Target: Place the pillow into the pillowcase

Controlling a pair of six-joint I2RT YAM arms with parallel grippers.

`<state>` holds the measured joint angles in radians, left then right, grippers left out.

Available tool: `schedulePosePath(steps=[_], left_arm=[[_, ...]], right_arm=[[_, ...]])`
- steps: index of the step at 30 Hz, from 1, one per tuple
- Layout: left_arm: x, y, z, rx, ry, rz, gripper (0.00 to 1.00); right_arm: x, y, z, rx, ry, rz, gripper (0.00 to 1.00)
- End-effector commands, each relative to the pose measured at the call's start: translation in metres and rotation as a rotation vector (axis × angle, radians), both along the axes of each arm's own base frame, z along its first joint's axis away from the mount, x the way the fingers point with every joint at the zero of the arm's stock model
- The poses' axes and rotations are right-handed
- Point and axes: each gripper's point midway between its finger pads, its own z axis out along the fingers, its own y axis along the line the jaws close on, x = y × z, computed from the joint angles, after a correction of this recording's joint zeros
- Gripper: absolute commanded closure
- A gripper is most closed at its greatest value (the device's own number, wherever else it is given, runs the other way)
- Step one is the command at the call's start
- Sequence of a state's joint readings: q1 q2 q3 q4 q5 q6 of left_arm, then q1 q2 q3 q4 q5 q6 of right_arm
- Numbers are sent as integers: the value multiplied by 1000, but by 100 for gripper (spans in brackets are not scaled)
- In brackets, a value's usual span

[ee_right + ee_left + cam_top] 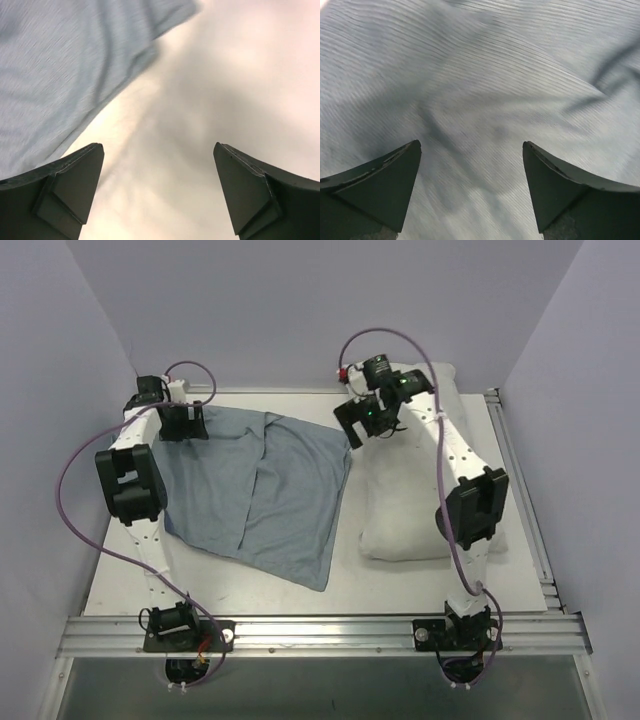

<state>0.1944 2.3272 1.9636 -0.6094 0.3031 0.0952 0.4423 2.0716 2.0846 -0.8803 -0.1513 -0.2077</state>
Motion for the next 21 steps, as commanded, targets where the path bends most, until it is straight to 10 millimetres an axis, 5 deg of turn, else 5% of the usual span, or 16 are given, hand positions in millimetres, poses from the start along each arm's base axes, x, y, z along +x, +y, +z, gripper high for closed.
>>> schedulePosePath(steps=[1, 3, 6, 9, 11, 14, 18, 19, 21], left_arm=[[-5, -39, 106, -22, -219, -137, 8], [-22, -45, 121, -25, -232, -150, 3], [-42, -47, 131, -12, -239, -160, 3], [-56, -47, 142, 15, -258, -175, 3], [-68, -46, 140, 24, -249, -173, 3], [-84, -47, 137, 19, -234, -179, 3], [-100, -53, 130, 2, -219, -203, 3], [-103, -55, 130, -4, -217, -208, 3], [-110, -58, 124, -23, -203, -212, 3]], right_arm=[[35, -92, 19, -129, -104, -352, 0], [38, -118, 20, -134, -115, -434, 0], [22, -116, 16, -21, -31, -426, 0], [-23, -98, -7, 76, 188, -335, 0], [-72, -103, -31, 10, 340, -226, 1], [-124, -146, -57, -178, 435, -110, 2], [-124, -230, -42, -415, 284, -77, 2], [-104, -261, -34, -488, 185, -116, 2], [-73, -276, -1, -535, 52, -85, 1]])
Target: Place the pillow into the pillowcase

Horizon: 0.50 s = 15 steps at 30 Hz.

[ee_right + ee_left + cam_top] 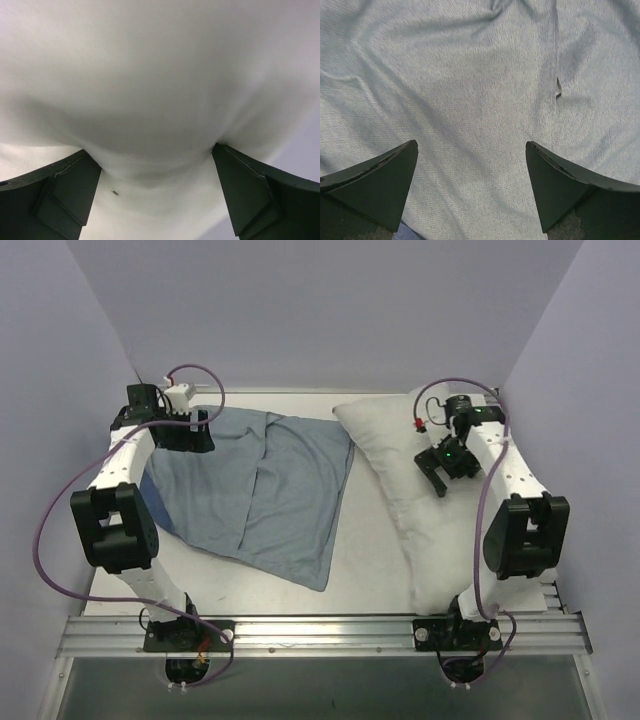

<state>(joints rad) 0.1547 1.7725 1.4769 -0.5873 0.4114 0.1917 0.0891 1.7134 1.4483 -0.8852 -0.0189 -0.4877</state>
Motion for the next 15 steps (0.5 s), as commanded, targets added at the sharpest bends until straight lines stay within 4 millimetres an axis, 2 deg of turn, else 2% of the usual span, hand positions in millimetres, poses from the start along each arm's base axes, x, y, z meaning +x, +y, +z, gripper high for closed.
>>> schedulePosePath(steps=[1, 2, 3, 6, 8, 11, 12, 13, 14, 15], left_arm=[[-7, -7, 25, -23, -73, -41, 3], [-9, -9, 26, -27, -78, -48, 2], [-11, -10, 22, -35, -71, -52, 3], [-10, -14, 24, -44, -89, -71, 3], [-9, -17, 24, -56, -90, -82, 2], [-6, -19, 32, -73, -104, -80, 3], [-6, -20, 33, -77, -107, -83, 3], [-6, -20, 35, -78, -107, -80, 3], [-7, -21, 37, -82, -114, -84, 3], [-8, -21, 39, -80, -116, -85, 2]], right_arm=[[37, -87, 62, -263, -178, 44, 1], [46, -85, 76, -237, -224, 42, 0], [60, -83, 105, -222, -308, 51, 0], [65, -71, 134, -163, -385, 54, 0], [63, -62, 135, -98, -386, -13, 0], [79, -38, 134, 82, -397, -157, 0], [91, -28, 123, 163, -369, -195, 0], [104, -23, 135, 226, -409, -274, 0], [115, -20, 136, 273, -418, -319, 0], [130, -16, 118, 345, -374, -351, 0]])
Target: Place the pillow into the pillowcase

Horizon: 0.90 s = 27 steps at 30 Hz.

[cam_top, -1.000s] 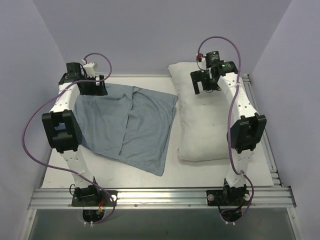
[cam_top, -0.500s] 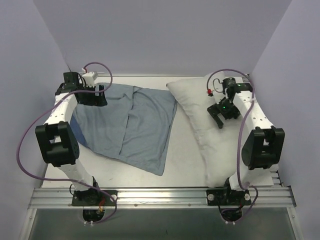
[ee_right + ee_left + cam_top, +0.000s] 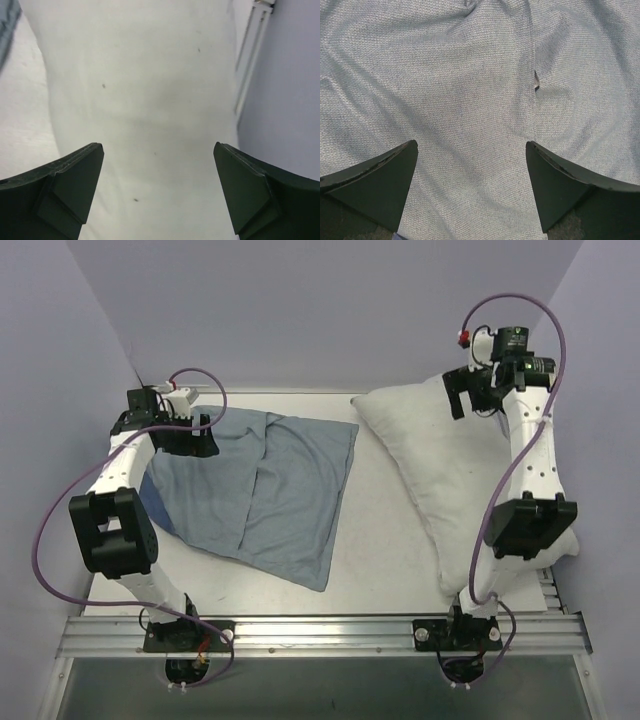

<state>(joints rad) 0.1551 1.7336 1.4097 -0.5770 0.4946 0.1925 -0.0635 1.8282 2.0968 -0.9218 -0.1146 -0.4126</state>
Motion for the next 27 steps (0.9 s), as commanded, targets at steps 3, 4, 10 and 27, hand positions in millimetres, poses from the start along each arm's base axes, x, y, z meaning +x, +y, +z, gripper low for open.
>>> schedulePosePath(steps=[3, 4, 10, 27], left_arm=[[2, -3, 43, 0, -127, -25, 3], [1, -2, 42, 10, -127, -20, 3], [-13, 8, 42, 59, -113, 15, 3], [-24, -19, 37, -33, -75, -21, 20]], right_arm=[[60, 23, -51, 357, 81, -164, 0], [74, 22, -50, 355, 44, -174, 0], [85, 19, -150, 249, 223, -166, 0], [-72, 145, -82, 362, 351, 691, 100]])
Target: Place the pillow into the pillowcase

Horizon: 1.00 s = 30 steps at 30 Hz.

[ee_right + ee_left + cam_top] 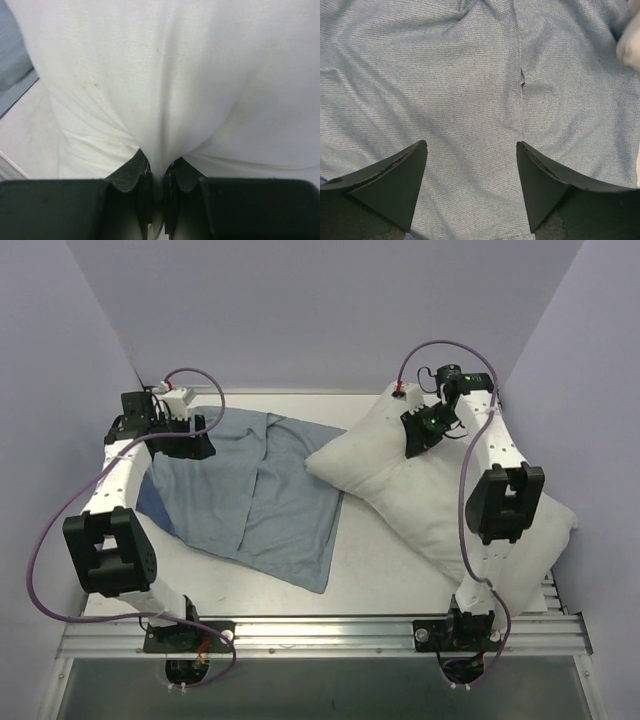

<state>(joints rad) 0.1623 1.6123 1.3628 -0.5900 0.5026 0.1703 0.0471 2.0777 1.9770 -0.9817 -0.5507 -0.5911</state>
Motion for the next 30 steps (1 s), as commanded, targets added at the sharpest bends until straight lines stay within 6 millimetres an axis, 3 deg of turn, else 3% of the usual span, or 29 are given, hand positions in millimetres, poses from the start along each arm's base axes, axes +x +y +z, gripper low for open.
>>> schedulePosePath(steps=[1, 4, 5, 6, 8, 9, 12, 16, 23, 30], left_arm=[[-6, -22, 5, -12, -18, -49, 23], [-8, -41, -14, 33, 21, -71, 27], [-9, -46, -24, 39, 45, -69, 28], [-9, -64, -28, 51, 46, -104, 30], [-7, -72, -44, 109, 69, -98, 34], [-9, -86, -49, 125, 71, -130, 36], [-10, -97, -69, 202, 102, -148, 46], [-16, -115, -90, 273, 133, -185, 49], [-5, -111, -122, 394, 170, -132, 51], [17, -94, -138, 520, 174, -74, 57]], right_arm=[[-67, 28, 58, 81, -50, 223, 100], [-88, 17, 52, 8, -56, 274, 100], [-94, 9, 41, -31, -29, 278, 100], [-96, 7, 41, -40, -29, 276, 100], [-101, 8, 38, -32, -8, 266, 100], [-105, 10, 36, -28, 4, 258, 100], [-120, 7, 25, -42, 39, 266, 100], [-139, 2, 5, -59, 74, 260, 100], [-145, 4, -8, -52, 104, 233, 100], [-137, 2, -17, -66, 128, 213, 100]])
